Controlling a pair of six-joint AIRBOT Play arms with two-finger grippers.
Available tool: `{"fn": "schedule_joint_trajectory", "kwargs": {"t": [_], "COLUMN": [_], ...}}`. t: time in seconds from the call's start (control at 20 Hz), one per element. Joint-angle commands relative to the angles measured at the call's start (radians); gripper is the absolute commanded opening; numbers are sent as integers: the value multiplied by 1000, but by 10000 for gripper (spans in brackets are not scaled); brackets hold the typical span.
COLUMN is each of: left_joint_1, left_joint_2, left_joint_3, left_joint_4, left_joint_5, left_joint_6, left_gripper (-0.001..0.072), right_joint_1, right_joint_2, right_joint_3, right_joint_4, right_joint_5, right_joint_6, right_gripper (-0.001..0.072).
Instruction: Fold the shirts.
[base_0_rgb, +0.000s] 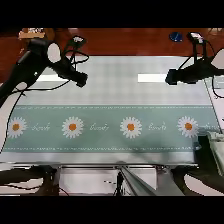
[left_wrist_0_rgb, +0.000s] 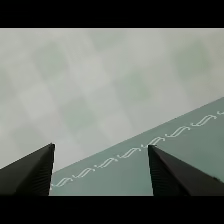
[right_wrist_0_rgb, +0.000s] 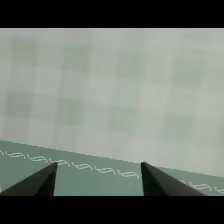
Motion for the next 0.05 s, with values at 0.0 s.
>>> {"fn": "schedule_joint_trajectory", "kwargs": {"t": [0.0], "left_joint_1": [-1], "left_joint_2": [0], "left_joint_3": [1], "left_joint_4": [0], "left_joint_5": [0], "left_joint_6": [0], "left_gripper": [710], "right_joint_1": [1], "right_joint_2": [1], "right_joint_3": [1], "right_joint_4": [0], "right_joint_5": [0], "right_joint_6": [0], "right_gripper": [592]}}
